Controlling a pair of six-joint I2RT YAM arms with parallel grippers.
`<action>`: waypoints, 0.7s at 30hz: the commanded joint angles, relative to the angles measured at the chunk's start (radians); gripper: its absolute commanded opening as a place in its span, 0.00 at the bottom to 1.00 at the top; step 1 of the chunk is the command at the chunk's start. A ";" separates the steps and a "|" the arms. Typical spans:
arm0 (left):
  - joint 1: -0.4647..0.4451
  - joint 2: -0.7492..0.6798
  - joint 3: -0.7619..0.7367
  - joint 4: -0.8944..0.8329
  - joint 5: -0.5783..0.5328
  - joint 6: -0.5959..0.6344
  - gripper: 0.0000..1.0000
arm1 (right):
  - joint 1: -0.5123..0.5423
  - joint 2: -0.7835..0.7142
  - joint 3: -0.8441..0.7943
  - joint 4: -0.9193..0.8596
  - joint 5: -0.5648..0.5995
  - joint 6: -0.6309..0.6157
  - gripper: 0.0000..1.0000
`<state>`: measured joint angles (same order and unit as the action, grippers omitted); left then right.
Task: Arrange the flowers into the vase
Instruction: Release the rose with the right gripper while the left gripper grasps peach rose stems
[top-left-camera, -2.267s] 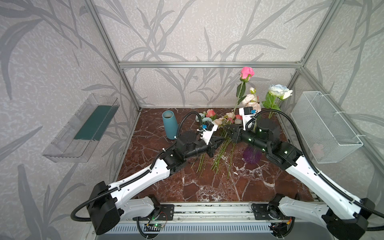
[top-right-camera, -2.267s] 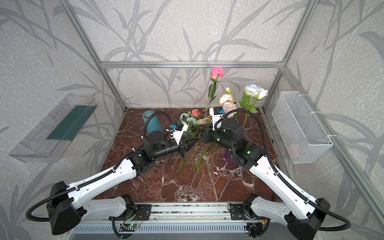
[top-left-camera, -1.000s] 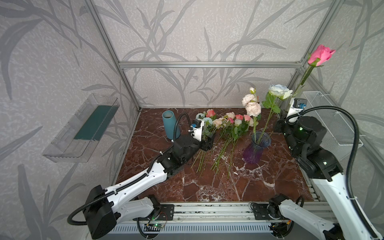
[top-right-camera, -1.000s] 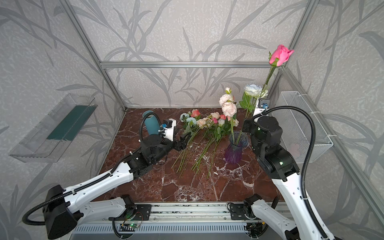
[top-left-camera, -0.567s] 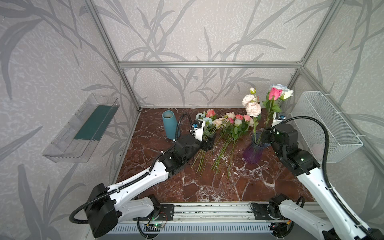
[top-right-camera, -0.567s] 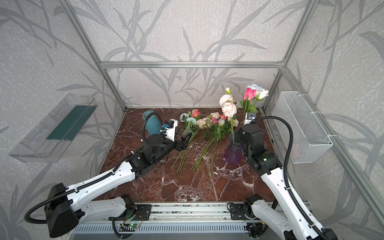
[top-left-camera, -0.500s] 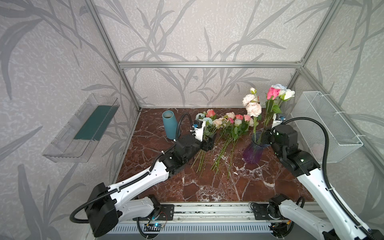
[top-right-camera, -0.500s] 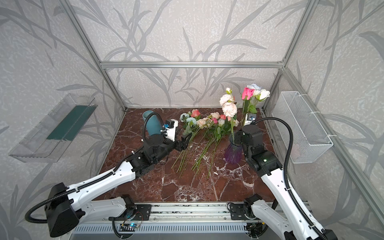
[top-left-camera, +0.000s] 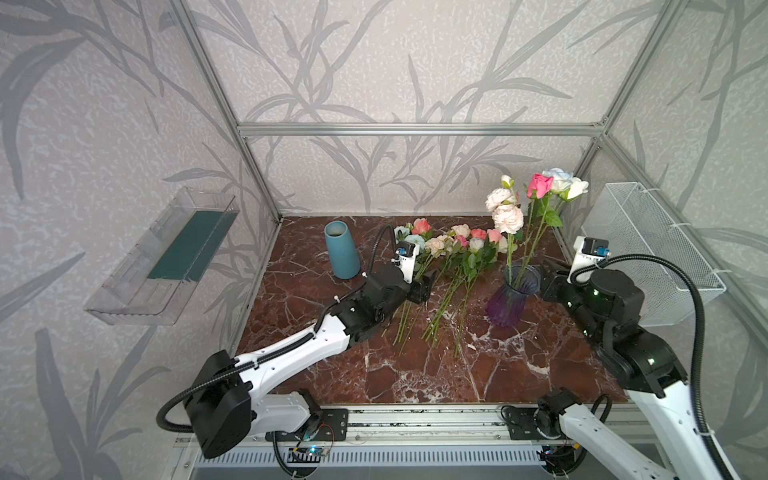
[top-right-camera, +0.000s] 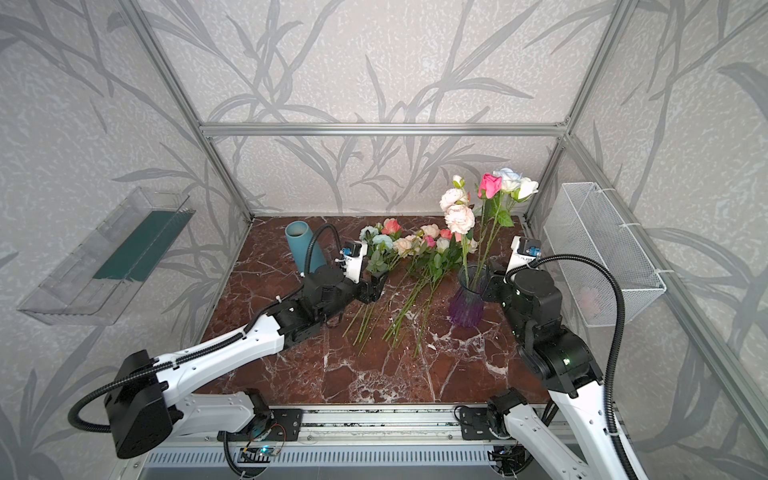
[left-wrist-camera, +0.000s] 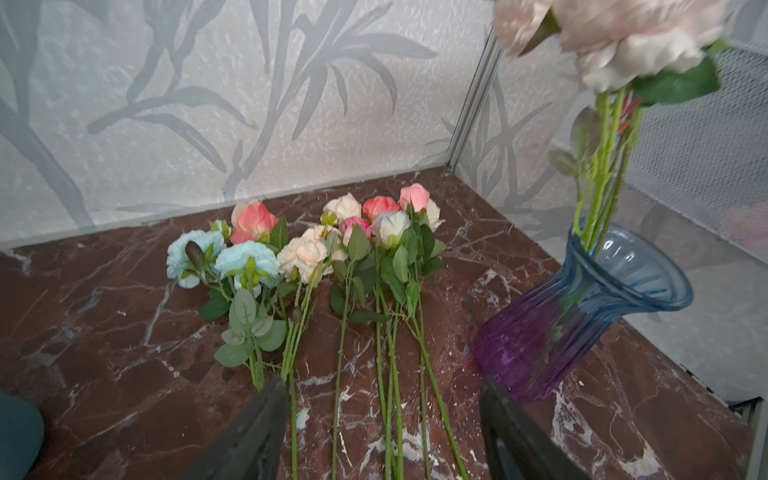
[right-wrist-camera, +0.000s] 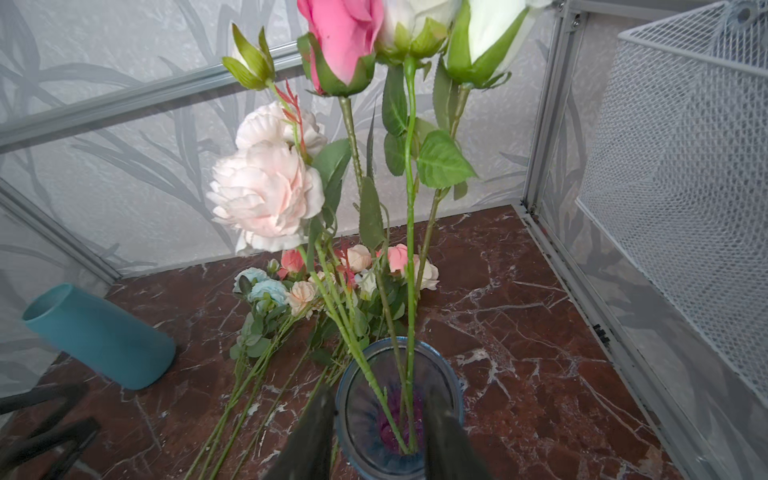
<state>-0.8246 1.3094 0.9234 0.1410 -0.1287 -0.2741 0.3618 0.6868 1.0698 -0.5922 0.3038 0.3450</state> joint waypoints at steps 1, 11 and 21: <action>0.003 0.105 0.106 -0.171 -0.023 -0.015 0.70 | -0.002 -0.047 -0.029 -0.036 -0.062 0.055 0.36; 0.068 0.462 0.395 -0.574 -0.132 -0.023 0.50 | -0.001 -0.135 -0.152 -0.011 -0.123 0.138 0.36; 0.189 0.642 0.544 -0.837 0.085 0.042 0.44 | -0.001 -0.117 -0.186 0.051 -0.176 0.147 0.36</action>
<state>-0.6285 1.9141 1.4208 -0.5392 -0.1307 -0.2687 0.3618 0.5659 0.8879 -0.5926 0.1539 0.4831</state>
